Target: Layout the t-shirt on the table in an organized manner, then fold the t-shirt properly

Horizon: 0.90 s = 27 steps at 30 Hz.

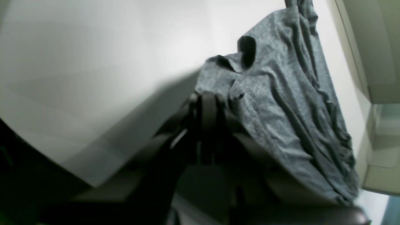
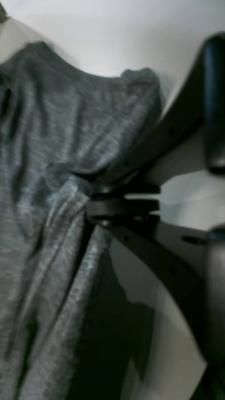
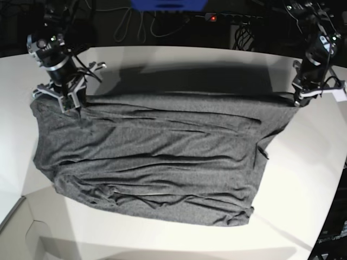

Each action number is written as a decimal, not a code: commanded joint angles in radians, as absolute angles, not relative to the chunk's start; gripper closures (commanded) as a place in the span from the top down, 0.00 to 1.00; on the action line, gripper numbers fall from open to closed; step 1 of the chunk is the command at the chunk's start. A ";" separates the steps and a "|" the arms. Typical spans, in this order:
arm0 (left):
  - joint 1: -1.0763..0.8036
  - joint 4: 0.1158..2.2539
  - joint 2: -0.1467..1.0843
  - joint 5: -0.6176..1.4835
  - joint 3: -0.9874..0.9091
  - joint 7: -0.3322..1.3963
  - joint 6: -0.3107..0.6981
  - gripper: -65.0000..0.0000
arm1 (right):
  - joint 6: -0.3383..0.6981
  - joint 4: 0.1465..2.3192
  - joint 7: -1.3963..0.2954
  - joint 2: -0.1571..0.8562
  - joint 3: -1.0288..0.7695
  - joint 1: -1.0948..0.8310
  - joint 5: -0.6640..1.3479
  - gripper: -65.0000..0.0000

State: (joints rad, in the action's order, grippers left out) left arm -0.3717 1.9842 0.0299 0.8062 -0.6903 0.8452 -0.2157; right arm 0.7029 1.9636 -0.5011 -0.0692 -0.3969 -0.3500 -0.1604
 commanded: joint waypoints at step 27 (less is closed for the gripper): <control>-0.512 1.989 0.035 0.848 -0.631 0.837 -0.209 0.00 | 0.698 1.986 -0.478 -0.077 -0.460 -0.547 -0.153 0.00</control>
